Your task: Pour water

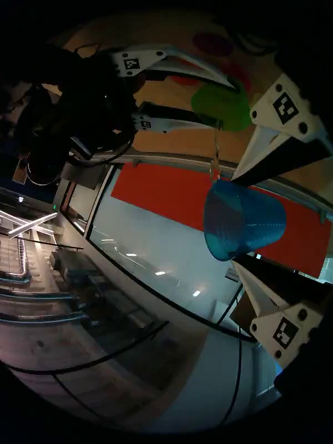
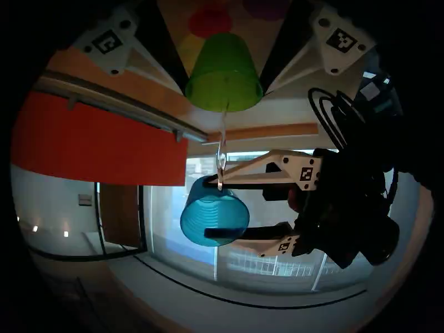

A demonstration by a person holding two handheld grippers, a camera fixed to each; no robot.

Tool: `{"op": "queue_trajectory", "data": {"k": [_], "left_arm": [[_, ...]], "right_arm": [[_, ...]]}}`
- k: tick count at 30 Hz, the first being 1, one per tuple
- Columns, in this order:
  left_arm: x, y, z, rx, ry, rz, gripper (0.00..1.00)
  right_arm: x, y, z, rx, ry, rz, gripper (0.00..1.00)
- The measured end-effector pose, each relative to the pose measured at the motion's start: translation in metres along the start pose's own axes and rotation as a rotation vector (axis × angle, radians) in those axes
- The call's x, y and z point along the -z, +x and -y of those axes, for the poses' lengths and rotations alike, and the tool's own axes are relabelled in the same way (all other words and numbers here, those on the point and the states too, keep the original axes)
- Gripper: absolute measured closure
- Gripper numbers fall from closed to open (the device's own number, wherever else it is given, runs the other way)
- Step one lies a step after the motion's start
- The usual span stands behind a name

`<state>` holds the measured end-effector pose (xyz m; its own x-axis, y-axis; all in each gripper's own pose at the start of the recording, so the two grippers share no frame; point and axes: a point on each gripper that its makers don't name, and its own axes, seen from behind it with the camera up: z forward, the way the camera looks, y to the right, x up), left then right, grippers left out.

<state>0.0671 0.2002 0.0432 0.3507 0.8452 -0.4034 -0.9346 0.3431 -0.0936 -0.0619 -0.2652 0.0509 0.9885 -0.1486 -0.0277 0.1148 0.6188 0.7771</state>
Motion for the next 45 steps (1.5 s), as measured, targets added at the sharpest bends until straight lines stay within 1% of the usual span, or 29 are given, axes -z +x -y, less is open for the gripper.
{"op": "queue_trajectory", "data": {"k": [6, 12, 30, 45], "left_arm": [[0.001, 0.001, -0.002, -0.023, -0.006, -0.001, 0.16], [0.0, 0.003, -0.002, -0.039, -0.012, -0.003, 0.16], [-0.002, 0.006, 0.005, -0.1, -0.005, -0.005, 0.16], [0.0, 0.006, 0.011, -0.139, 0.001, -0.006, 0.16]], "right_arm": [[0.001, 0.001, -0.002, 0.001, -0.003, -0.004, 0.08], [0.001, 0.004, -0.002, -0.001, -0.002, -0.008, 0.08], [0.0, 0.004, -0.001, 0.005, 0.001, -0.008, 0.09], [-0.001, 0.005, 0.003, 0.015, 0.01, -0.008, 0.08]]}}
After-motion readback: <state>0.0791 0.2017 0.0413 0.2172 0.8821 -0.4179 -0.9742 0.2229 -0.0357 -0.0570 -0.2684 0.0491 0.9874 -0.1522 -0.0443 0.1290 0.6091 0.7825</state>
